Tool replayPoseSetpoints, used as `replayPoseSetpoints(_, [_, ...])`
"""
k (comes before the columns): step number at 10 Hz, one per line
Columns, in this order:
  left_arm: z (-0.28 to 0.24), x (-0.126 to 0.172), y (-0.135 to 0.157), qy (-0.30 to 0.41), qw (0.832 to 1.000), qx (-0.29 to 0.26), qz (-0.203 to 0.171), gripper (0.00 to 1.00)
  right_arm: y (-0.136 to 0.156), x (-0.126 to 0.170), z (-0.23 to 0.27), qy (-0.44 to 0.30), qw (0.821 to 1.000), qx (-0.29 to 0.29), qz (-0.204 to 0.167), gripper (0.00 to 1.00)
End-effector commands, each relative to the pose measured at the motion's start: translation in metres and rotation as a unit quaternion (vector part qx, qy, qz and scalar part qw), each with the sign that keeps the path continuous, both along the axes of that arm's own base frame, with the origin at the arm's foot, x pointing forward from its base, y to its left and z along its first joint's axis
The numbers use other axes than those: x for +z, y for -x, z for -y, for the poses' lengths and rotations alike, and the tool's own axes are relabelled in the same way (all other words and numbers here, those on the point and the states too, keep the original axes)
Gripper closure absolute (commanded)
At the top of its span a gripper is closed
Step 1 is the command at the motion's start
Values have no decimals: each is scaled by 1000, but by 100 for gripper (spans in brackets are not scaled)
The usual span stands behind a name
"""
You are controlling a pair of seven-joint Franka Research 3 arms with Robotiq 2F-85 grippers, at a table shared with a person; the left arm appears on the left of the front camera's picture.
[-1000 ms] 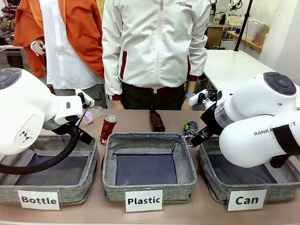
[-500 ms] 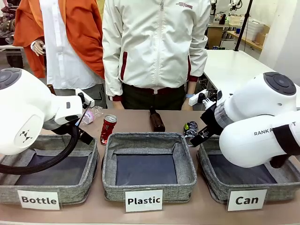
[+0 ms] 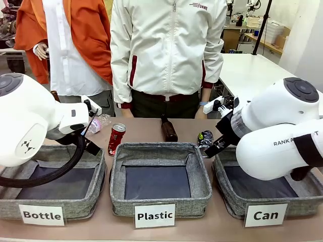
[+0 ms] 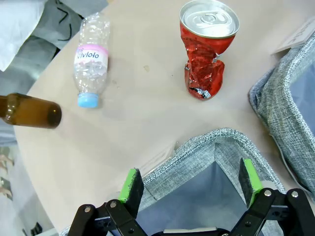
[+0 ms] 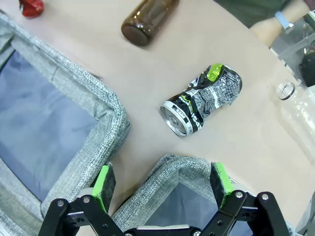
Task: Sort the can waste into the basket.
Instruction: Pick up the can waste from the table and place it in the right Fabric basket.
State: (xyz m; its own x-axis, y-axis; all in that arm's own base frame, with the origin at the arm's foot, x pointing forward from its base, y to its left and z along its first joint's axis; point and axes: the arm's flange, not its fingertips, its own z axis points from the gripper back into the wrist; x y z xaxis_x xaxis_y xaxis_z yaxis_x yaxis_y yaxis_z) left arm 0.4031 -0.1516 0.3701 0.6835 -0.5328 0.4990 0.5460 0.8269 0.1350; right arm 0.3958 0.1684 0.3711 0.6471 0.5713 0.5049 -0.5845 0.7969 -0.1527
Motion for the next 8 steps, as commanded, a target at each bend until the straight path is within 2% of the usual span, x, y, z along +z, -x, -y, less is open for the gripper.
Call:
replayPoseSetpoints(1, [0,0,0,0,1000,0,0,0,3,17,1,7,1000,18,-9,0])
replayPoseSetpoints(2, [3,28,17,34,999,-40,-13,0,9,42,5,-20,998,43,-39,0])
replayPoseSetpoints(3, [4,58,35,63,995,-68,-42,0,20,73,14,-62,992,85,-74,0])
replayPoseSetpoints(4, [2,81,53,92,985,-88,-113,0,34,105,27,-95,982,74,-144,0])
replayPoseSetpoints(5, [-13,105,73,148,968,-149,-134,0,50,134,47,-147,973,27,-179,0])
replayPoseSetpoints(6, [-39,121,90,197,954,-179,-135,0,64,154,75,-196,960,-4,-202,0])
replayPoseSetpoints(7, [-71,133,105,248,928,-237,-144,0,78,171,114,-261,936,17,-237,0])
replayPoseSetpoints(8, [-114,149,123,294,913,-252,-131,0,90,182,157,-324,915,13,-240,0])
